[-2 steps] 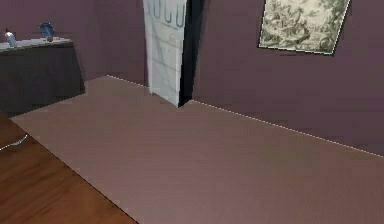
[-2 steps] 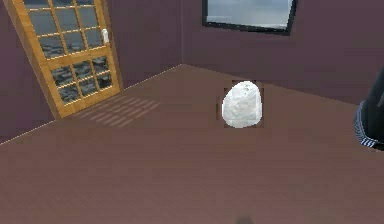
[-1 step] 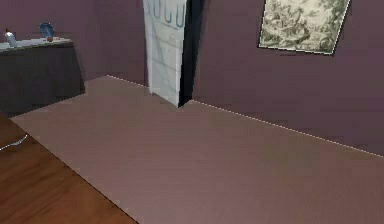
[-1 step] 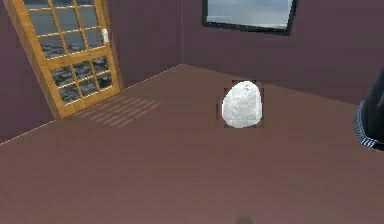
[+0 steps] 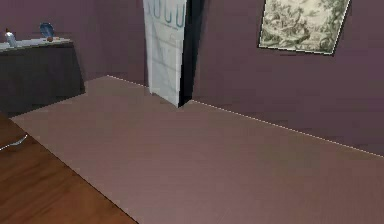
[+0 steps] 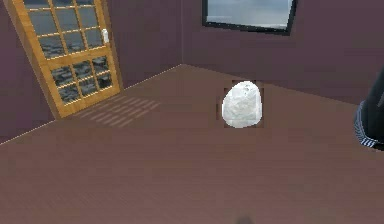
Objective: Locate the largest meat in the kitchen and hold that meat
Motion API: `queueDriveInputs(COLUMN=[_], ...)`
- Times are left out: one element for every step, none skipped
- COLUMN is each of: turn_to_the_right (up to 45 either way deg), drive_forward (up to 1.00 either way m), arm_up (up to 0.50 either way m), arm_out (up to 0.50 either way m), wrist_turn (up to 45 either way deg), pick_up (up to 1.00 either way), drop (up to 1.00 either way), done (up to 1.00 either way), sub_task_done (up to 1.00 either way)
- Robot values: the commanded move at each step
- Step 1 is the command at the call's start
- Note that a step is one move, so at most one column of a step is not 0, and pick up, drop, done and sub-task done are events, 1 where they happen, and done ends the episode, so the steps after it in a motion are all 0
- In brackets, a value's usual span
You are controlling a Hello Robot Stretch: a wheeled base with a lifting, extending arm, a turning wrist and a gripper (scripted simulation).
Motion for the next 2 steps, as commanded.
queueDriveInputs(turn_to_the_right=[-45.0,45.0], drive_forward=[0.00,0.00], arm_up=[0.00,0.00], arm_out=[0.00,0.00], wrist_turn=[0.0,0.0], pick_up=[0.00,0.00], drop=[0.00,0.00], done=[0.00,0.00], sub_task_done=[0.00,0.00])
